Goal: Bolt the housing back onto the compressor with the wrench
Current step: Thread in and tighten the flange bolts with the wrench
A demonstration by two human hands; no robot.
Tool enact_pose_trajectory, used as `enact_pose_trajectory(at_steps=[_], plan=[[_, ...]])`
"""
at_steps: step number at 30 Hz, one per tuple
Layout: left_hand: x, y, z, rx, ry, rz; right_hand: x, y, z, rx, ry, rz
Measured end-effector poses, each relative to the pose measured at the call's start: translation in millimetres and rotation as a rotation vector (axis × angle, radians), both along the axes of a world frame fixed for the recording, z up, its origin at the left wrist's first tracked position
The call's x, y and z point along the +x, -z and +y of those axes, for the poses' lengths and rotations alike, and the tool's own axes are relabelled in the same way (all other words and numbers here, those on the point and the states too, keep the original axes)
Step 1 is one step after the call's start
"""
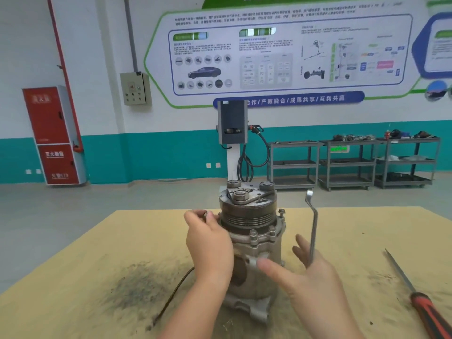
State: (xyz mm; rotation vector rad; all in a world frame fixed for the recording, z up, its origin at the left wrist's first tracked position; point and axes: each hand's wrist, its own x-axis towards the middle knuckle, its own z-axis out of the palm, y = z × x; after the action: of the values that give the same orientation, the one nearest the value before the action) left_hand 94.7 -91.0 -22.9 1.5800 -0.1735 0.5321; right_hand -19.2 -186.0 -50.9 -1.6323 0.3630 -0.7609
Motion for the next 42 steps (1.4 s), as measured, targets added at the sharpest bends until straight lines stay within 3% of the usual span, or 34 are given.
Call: enact_pose_trajectory(at_steps=[7, 10, 15, 20, 26, 34, 42], plan=[[0, -4, 54, -0.341, 0.311, 0.215, 15, 9, -13, 0.224, -0.107, -0.050], [13, -10, 73, -0.179, 0.286, 0.111, 13, 4, -17, 0.156, -0.158, -0.088], [17, -10, 72, -0.034, 0.372, 0.042, 22, 11, -44, 0.192, -0.117, 0.022], [10, 5, 62, -0.057, 0.421, -0.044, 33, 17, -58, 0.310, -0.068, 0.000], [-4, 8, 45, -0.042, 0.477, -0.161, 38, 21, -59, 0.279, -0.051, -0.026], [-4, 9, 39, 0.126, 0.321, -0.287, 37, 24, -62, 0.295, -0.080, -0.024], [1, 12, 44, 0.259, 0.324, -0.371, 38, 25, -62, 0.300, -0.091, -0.052]])
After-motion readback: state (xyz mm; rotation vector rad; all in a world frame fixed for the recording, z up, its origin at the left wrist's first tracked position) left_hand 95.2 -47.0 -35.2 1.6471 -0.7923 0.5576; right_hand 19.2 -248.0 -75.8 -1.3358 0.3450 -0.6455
